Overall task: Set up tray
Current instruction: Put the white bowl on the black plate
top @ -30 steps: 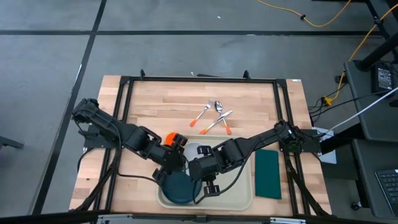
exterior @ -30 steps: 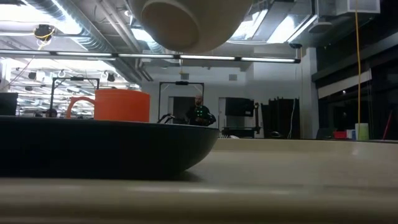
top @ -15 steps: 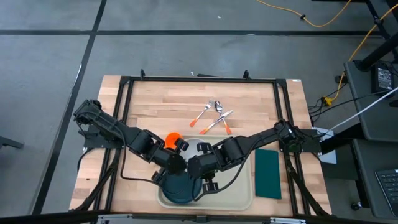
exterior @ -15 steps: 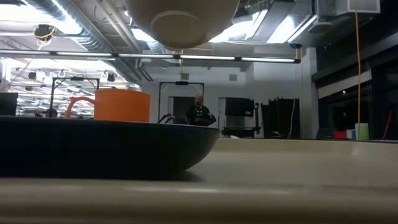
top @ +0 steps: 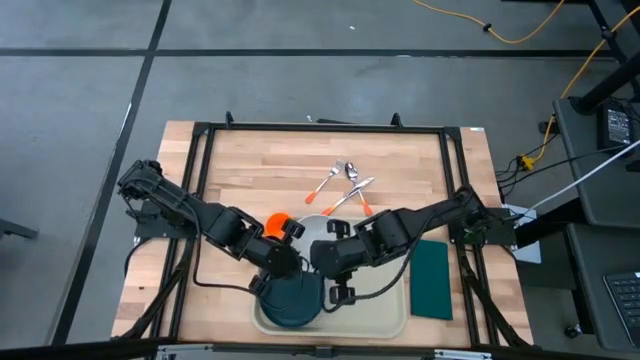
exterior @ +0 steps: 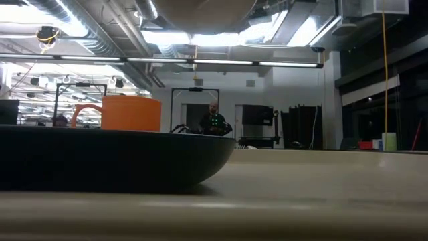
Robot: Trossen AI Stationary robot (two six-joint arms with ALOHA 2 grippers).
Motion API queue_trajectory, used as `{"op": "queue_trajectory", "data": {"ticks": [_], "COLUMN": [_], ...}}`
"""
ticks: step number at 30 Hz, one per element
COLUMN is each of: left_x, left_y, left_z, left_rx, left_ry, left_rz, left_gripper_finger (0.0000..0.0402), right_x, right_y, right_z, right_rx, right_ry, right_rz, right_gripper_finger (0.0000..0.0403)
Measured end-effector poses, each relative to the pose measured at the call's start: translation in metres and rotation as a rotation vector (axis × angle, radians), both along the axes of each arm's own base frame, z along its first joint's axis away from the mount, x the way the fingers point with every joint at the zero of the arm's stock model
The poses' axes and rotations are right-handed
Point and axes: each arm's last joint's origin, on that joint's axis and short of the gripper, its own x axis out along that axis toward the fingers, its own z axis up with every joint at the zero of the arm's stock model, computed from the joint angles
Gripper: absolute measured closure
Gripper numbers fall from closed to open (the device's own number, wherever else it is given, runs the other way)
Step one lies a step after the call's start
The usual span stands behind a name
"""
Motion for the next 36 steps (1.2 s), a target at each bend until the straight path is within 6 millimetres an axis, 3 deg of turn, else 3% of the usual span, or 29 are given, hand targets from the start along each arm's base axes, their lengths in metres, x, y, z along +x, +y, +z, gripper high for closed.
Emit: {"op": "queue_trajectory", "data": {"ticks": [4, 11, 15, 19, 30, 36], "left_x": [-0.003, -0.004, -0.004, -0.002, -0.009, -0.010], "left_y": [-0.003, -0.005, -0.016, -0.032, -0.056, -0.083], "left_z": [-0.001, 0.005, -0.001, -0.015, -0.027, -0.052], "left_rx": [-0.003, -0.014, -0.049, -0.057, -0.096, -0.064], "left_ry": [0.031, 0.009, 0.045, 0.099, 0.155, 0.219], "left_rz": [0.000, 0.019, -0.027, -0.069, -0.053, -0.060], "left_gripper_finger": [0.0400, 0.0400, 0.0400, 0.0400, 0.0400, 0.0400], "right_x": [-0.008, -0.010, -0.019, -0.030, -0.050, -0.063], "right_y": [-0.004, -0.007, -0.013, -0.020, -0.024, -0.037], "right_z": [0.008, 0.004, 0.001, 0.000, 0.025, 0.042], "right_rx": [-0.008, -0.075, -0.171, -0.245, -0.317, -0.351], "right_ry": [-0.001, 0.026, 0.097, 0.158, 0.011, -0.026], "right_rz": [-0.034, -0.066, -0.150, -0.253, -0.355, -0.323], "right_gripper_finger": [0.0337, 0.0292, 0.0274, 0.0270, 0.0269, 0.0269]}}
